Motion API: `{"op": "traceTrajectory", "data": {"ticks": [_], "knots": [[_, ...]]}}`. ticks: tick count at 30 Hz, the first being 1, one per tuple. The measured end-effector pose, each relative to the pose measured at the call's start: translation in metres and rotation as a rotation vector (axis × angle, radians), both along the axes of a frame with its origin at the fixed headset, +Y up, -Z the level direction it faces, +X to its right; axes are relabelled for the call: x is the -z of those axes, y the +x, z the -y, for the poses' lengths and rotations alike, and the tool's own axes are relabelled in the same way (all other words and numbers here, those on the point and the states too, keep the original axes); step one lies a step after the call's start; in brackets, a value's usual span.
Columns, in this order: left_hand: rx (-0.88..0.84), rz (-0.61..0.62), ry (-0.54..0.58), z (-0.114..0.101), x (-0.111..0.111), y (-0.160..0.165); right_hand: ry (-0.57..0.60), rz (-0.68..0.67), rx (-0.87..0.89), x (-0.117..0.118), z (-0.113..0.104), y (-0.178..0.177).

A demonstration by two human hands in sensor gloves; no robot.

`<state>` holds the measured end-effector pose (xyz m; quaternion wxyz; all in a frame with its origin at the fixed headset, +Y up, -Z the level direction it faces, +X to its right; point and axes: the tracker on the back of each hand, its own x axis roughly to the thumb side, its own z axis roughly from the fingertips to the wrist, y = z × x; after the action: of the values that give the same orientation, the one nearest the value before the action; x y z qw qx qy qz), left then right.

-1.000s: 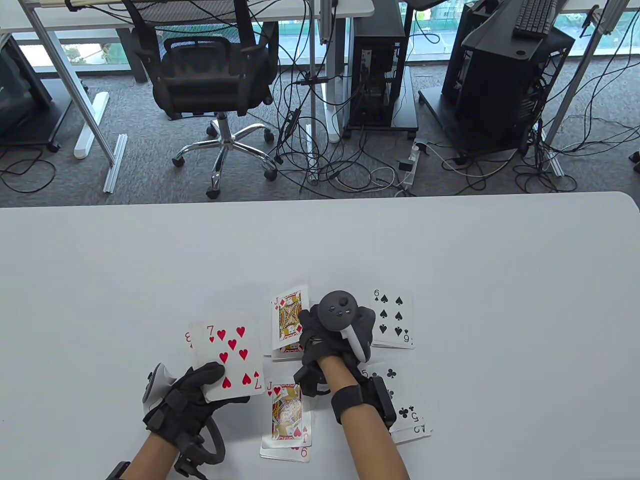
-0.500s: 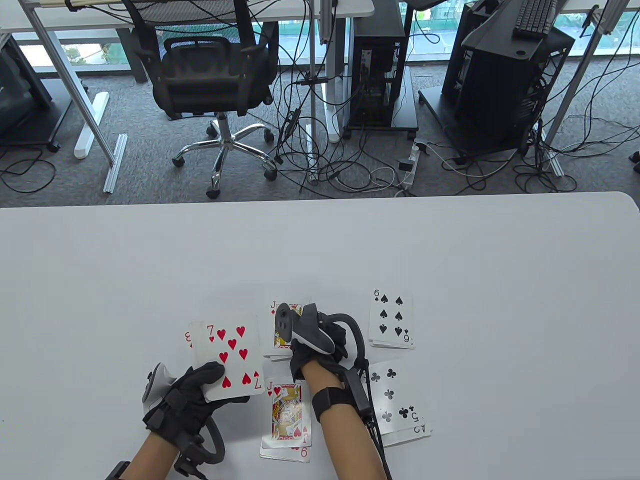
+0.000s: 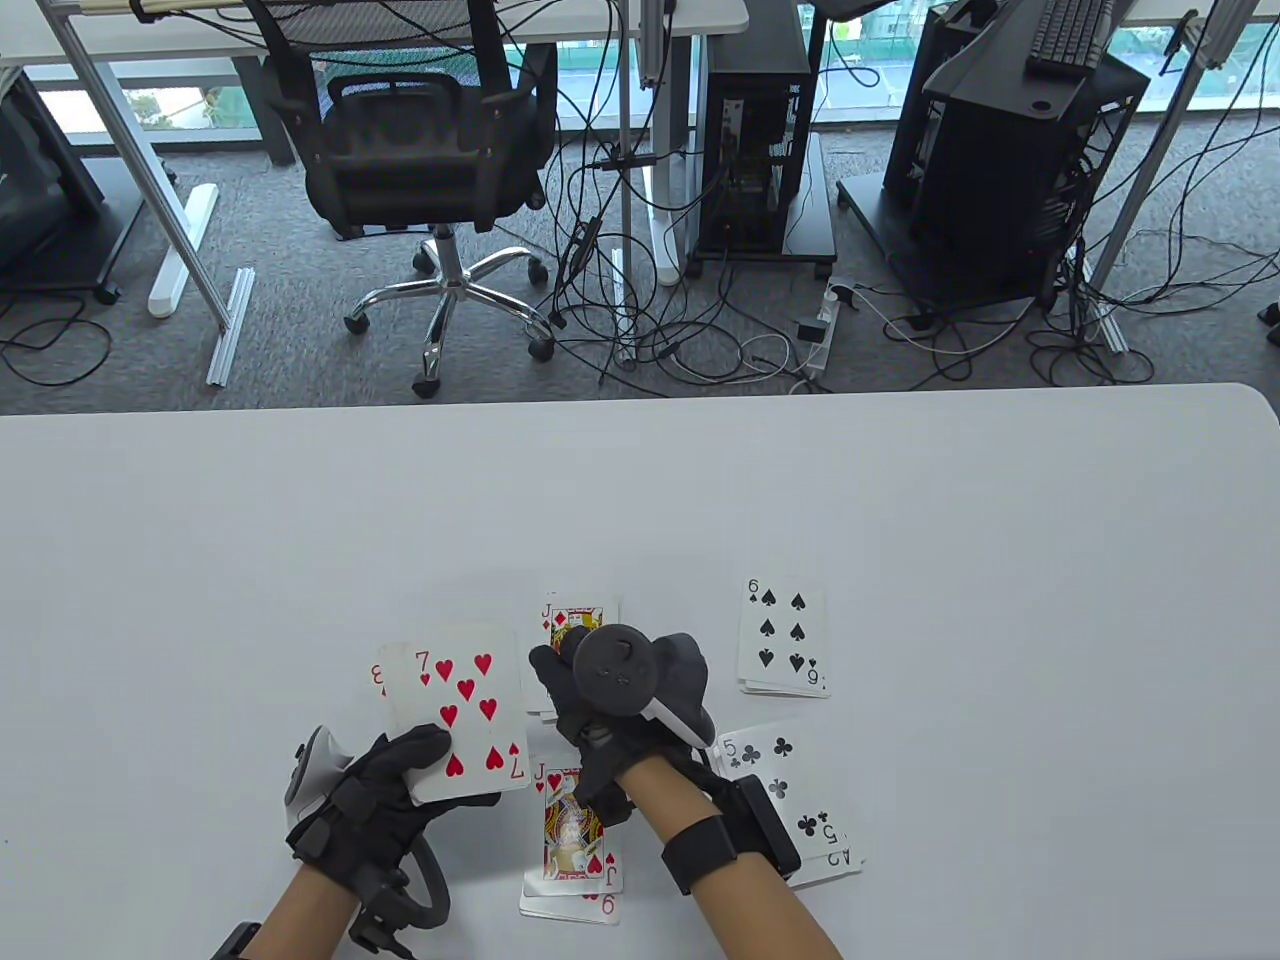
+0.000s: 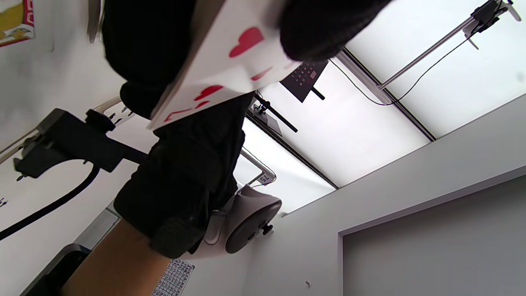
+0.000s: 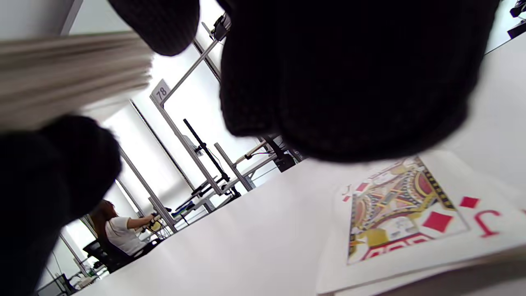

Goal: Playing card suit sorting

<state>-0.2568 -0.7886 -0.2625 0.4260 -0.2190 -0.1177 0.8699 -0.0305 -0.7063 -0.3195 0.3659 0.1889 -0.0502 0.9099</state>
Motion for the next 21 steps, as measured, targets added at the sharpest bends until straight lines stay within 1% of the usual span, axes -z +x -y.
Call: {"op": "traceTrajectory", "data": {"ticks": [3, 5, 8, 11, 15, 18, 19, 21], "knots": [[0.0, 0.001, -0.002, 0.0, 0.0, 0.0, 0.022, -0.051, 0.104, -0.014, -0.002, 0.003], [0.001, 0.002, -0.003, 0.0, 0.0, 0.0, -0.009, -0.09, 0.13, -0.022, 0.0, 0.002], [0.003, 0.004, -0.003, 0.0, 0.0, 0.0, -0.015, -0.127, 0.125, -0.033, 0.003, -0.001], [0.004, 0.008, -0.002, 0.0, -0.001, 0.0, 0.031, -0.136, 0.089, -0.044, 0.005, -0.006], [0.003, 0.022, 0.003, 0.001, -0.001, 0.001, 0.043, -0.151, 0.038, -0.05, 0.006, -0.015], [-0.012, 0.027, 0.009, 0.0, -0.001, 0.002, 0.048, -0.12, 0.043, -0.05, 0.008, -0.017], [-0.011, 0.028, 0.012, 0.0, -0.001, 0.001, 0.059, -0.095, 0.074, -0.049, 0.009, -0.017], [0.005, 0.035, 0.028, 0.0, 0.0, 0.001, 0.021, -0.081, 0.155, -0.048, 0.01, -0.014]]}}
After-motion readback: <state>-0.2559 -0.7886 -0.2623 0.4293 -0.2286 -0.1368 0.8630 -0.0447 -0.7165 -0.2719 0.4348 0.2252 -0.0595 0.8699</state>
